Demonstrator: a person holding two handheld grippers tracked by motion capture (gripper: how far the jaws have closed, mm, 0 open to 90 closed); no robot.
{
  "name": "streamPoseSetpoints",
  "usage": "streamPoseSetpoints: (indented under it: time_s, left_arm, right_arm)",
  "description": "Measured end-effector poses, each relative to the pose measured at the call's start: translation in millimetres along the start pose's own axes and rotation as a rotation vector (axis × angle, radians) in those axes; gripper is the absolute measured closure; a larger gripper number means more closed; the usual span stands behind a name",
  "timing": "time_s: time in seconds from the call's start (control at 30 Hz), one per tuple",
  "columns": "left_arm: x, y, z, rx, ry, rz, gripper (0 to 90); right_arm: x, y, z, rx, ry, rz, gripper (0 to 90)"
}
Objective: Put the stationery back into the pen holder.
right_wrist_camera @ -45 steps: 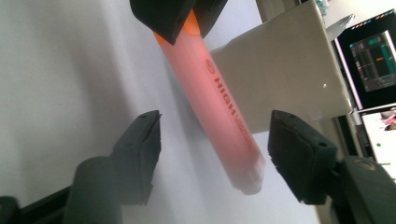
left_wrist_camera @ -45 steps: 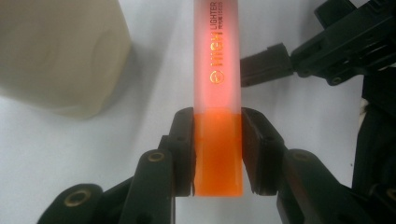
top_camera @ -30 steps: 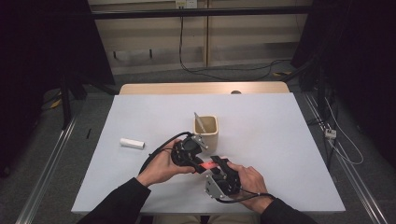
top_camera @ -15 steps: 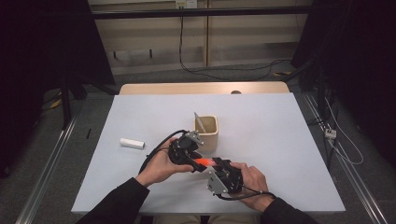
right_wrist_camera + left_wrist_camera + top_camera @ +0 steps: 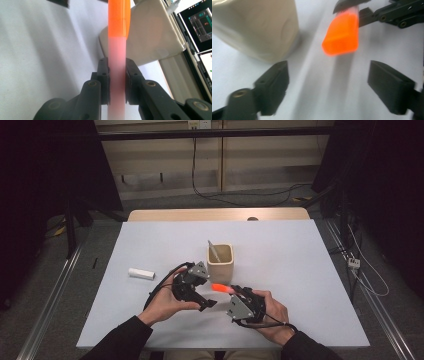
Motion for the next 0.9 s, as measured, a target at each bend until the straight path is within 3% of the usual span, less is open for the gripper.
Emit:
streamPoseSetpoints:
  time_s: [0.1, 0.2, 0.27, 0.47, 0.53, 0.6, 0.73, 0.9]
  left_arm:
    - [-4.1, -3.2, -1.1, 0.022, 0.012, -0.037, 12.3]
    - [-10.9, -5.1, 0.8, 0.031, 0.005, -0.079, 12.1]
    - [-16.3, -7.4, 1.5, 0.043, -0.005, -0.075, 10.7]
    - [-21.9, -10.0, -6.7, 0.046, 0.044, -0.128, 6.9]
    - [-22.0, -5.3, -11.7, 0.043, 0.079, -0.115, 6.1]
    - [-24.4, -2.5, -15.3, 0.063, 0.083, -0.080, 5.0]
    - [-28.0, -1.5, -19.2, 0.084, 0.127, -0.103, 5.4]
    - [-35.7, -6.3, -27.6, 0.113, 0.179, -0.123, 7.0]
  right_arm:
    - [-1.6, 1.0, -0.8, 0.010, 0.007, 0.064, 77.7]
    - [-3.1, 3.3, -1.6, 0.023, 0.017, 0.097, 77.7]
    - [-1.2, 3.0, -2.3, 0.052, 0.049, 0.138, 77.7]
    - [2.2, 5.0, -3.4, 0.090, 0.108, 0.222, 77.7]
    - [1.9, 6.3, -3.5, 0.098, 0.119, 0.247, 77.7]
    - [2.1, 8.6, -4.3, 0.109, 0.137, 0.282, 77.7]
    - [4.2, 13.9, -6.8, 0.140, 0.186, 0.382, 77.7]
    - [5.4, 19.1, -9.6, 0.165, 0.226, 0.459, 77.7]
Point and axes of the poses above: each handheld gripper's, and its own axes: z roughly forward along the jaws, x roughly out of its top, y roughly to its right, the point moved 10 cm from there along z, roughly forward along the jaws, and after that the axes turned 6 degrees about x, right-handed, at the moved point
